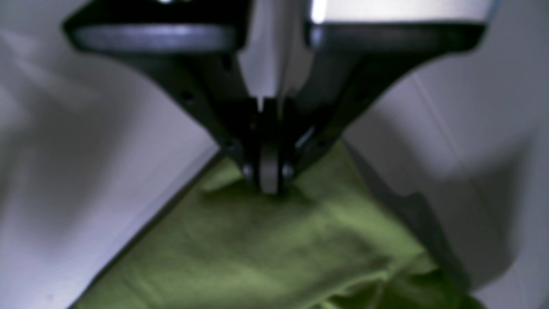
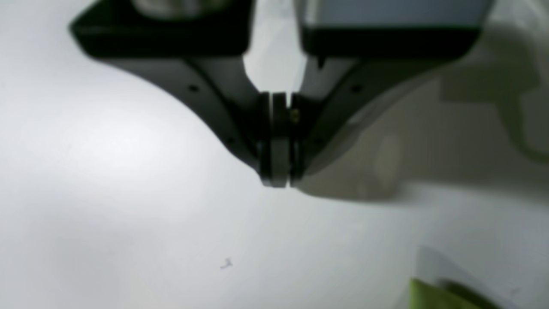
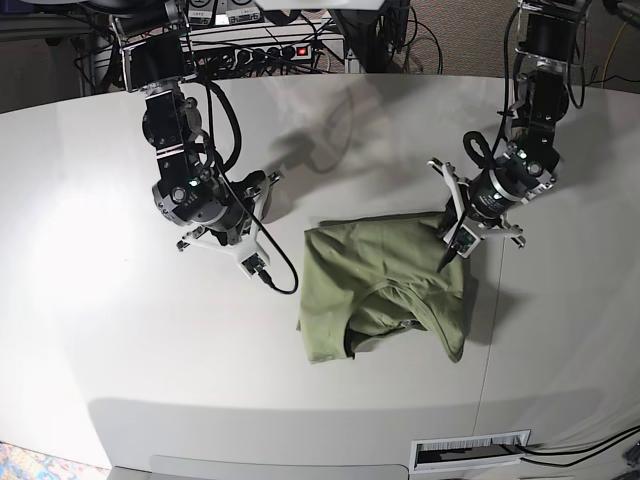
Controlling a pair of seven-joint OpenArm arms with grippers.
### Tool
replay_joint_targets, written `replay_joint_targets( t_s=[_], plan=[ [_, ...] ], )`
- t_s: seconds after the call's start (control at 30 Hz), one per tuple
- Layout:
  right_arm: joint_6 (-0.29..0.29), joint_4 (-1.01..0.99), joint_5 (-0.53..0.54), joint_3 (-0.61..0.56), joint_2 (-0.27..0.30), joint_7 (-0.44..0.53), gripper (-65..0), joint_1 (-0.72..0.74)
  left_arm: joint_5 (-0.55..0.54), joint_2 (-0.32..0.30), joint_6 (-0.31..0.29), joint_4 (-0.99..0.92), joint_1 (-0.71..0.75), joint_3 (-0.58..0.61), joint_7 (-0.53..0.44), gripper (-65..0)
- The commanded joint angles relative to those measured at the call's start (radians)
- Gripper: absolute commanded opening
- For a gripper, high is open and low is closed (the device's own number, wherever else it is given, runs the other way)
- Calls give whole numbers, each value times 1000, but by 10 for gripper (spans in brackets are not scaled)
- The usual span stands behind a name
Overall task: Fold the T-shirt properly
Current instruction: 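Press the shirt edge flat with the left gripper and release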
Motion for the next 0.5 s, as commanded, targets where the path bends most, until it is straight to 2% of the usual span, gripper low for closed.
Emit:
replay_joint_targets(
  t_s=[0.0, 0.2, 0.4, 0.47],
  plan=[
    [-4, 19, 11, 4, 3, 6, -650, 19, -7, -10, 7, 14, -24, -5, -25, -619],
    [-3, 19, 17, 4, 4, 6, -650, 19, -33, -39, 7, 29, -32, -5, 10, -619],
    [-4, 20, 18, 4, 3, 8, -650, 19, -209, -62, 8, 144, -31, -5, 191, -619],
    [-5, 21, 19, 4, 3, 8, -650, 19, -249, -71, 39, 187, -24, -5, 238, -619]
  ],
)
